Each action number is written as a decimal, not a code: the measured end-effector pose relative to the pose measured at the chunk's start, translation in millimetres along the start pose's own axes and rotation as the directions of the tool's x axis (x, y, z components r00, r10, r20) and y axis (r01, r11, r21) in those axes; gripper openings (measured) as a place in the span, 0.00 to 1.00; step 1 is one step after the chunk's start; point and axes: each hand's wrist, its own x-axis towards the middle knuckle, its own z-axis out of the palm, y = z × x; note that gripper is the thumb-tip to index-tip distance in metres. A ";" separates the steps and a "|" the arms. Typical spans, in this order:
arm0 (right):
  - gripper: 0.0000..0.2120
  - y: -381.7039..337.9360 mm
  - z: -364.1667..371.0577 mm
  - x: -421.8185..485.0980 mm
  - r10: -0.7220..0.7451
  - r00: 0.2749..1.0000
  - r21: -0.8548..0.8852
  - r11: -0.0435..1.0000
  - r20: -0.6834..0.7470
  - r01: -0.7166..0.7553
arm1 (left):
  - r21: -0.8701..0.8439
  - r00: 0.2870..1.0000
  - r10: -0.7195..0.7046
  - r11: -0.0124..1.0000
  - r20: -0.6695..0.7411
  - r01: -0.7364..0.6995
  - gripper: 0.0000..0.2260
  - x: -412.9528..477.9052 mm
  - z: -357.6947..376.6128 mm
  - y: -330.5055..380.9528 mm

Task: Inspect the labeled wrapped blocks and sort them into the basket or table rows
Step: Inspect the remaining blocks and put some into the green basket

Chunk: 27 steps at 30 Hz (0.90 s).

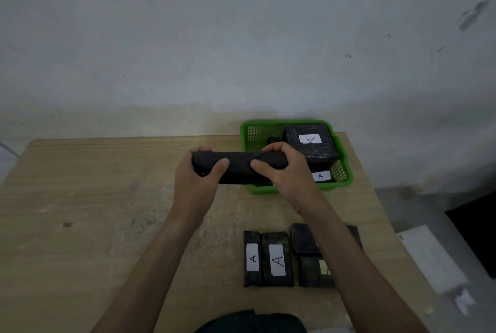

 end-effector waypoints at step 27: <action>0.13 6.1 -1.1 -2.0 -0.080 0.997 -0.231 0.970 -0.013 0.075 | 0.156 0.994 0.060 0.985 0.086 -0.073 0.12 -0.5 -7.1 1.6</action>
